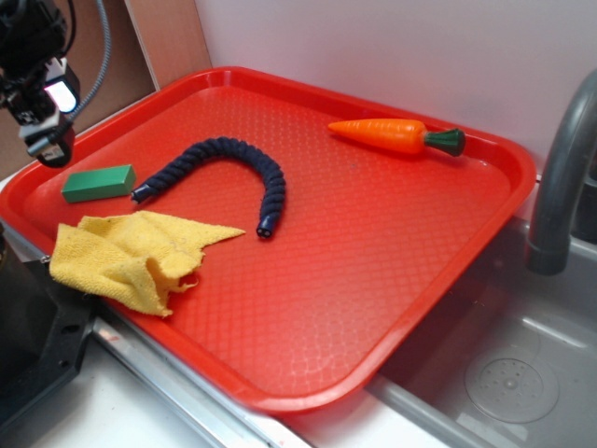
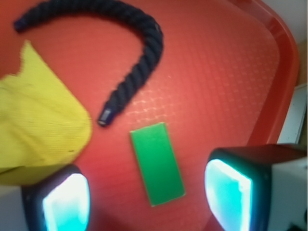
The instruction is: Grab the green block.
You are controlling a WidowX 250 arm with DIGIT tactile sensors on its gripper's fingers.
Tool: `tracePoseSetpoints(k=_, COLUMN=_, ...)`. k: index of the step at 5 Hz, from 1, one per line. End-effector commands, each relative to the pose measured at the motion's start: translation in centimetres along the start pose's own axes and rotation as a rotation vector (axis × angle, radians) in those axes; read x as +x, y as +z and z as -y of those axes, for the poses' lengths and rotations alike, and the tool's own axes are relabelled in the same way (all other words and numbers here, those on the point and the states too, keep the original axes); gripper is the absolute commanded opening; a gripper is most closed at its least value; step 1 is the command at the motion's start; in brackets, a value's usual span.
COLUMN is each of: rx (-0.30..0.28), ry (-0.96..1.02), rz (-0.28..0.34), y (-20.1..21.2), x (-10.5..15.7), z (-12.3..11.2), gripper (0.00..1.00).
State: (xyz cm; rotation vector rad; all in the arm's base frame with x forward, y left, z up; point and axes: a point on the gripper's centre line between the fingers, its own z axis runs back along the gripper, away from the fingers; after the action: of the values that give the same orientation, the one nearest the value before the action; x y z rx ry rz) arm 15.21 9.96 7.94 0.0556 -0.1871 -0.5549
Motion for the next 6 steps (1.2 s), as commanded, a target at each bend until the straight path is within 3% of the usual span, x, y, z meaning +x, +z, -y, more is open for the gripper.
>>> tracePoseSetpoints(k=1, rx=-0.017, ry=-0.1, rz=-0.038, y=-4.1, x=1.0, z=-1.1, gripper=1.0)
tracePoseSetpoints(k=3, rx=-0.036, ry=-0.188, rz=-0.091, y=-7.2, x=1.0, z=-1.3, gripper=1.0)
tracePoseSetpoints(k=4, rx=-0.055, ry=-0.201, rz=-0.097, y=-7.8, x=0.9, z=-1.3, gripper=0.95)
tracePoseSetpoints(k=5, rx=-0.05, ry=-0.221, rz=-0.069, y=-7.1, x=1.0, z=-1.3, gripper=0.0)
tracePoseSetpoints(k=6, rx=-0.047, ry=-0.23, rz=-0.07, y=-6.8, x=1.3, z=-1.5, gripper=0.0)
